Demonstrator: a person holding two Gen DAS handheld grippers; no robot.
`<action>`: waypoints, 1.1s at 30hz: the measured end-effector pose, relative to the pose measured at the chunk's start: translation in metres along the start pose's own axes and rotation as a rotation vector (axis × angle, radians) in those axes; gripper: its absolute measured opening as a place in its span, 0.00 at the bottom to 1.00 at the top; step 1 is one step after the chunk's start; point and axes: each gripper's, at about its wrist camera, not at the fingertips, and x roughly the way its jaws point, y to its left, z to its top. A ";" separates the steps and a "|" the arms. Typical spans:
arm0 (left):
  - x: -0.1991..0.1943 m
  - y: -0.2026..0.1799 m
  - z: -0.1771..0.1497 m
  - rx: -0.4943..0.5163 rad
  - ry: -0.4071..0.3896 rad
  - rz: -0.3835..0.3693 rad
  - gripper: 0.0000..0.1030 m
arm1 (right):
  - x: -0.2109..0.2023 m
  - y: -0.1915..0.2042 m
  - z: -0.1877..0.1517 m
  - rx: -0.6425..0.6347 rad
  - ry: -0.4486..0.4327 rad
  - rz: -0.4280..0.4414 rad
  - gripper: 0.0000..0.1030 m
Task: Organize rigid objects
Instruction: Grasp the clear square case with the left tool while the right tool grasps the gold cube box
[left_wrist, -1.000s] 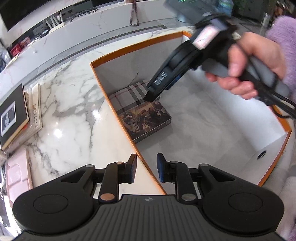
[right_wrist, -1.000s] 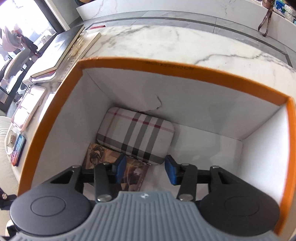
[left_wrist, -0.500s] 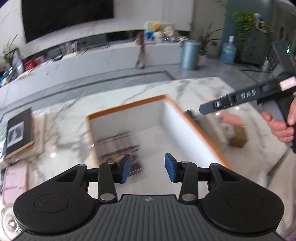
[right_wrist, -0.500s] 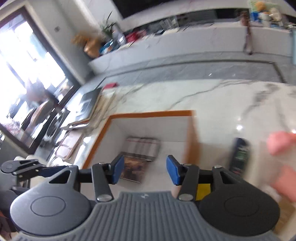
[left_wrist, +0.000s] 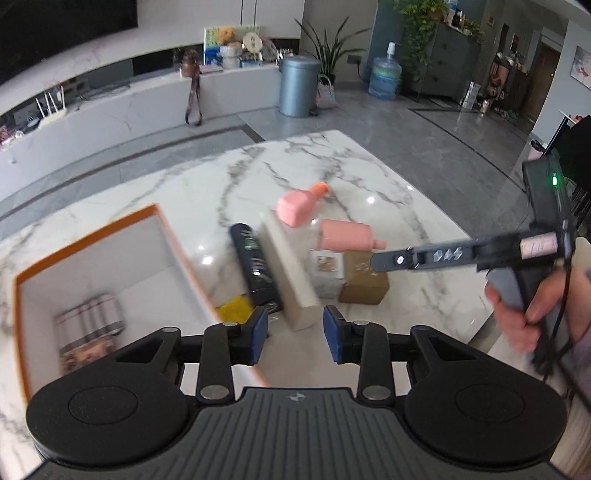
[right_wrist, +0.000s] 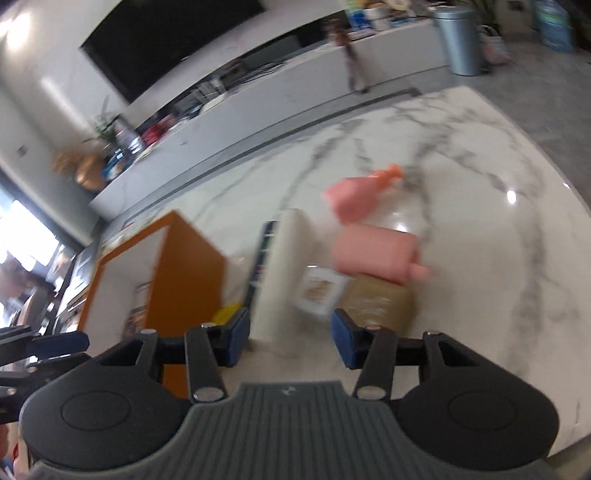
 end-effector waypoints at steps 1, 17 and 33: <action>0.009 -0.004 0.004 -0.007 0.011 -0.005 0.38 | 0.005 -0.002 -0.001 -0.009 -0.006 -0.039 0.50; 0.098 -0.050 0.030 0.295 0.127 0.027 0.38 | 0.070 -0.026 -0.007 0.033 0.141 -0.106 0.70; 0.145 -0.059 0.050 0.243 0.223 0.022 0.67 | 0.047 -0.067 -0.005 0.239 0.110 -0.221 0.66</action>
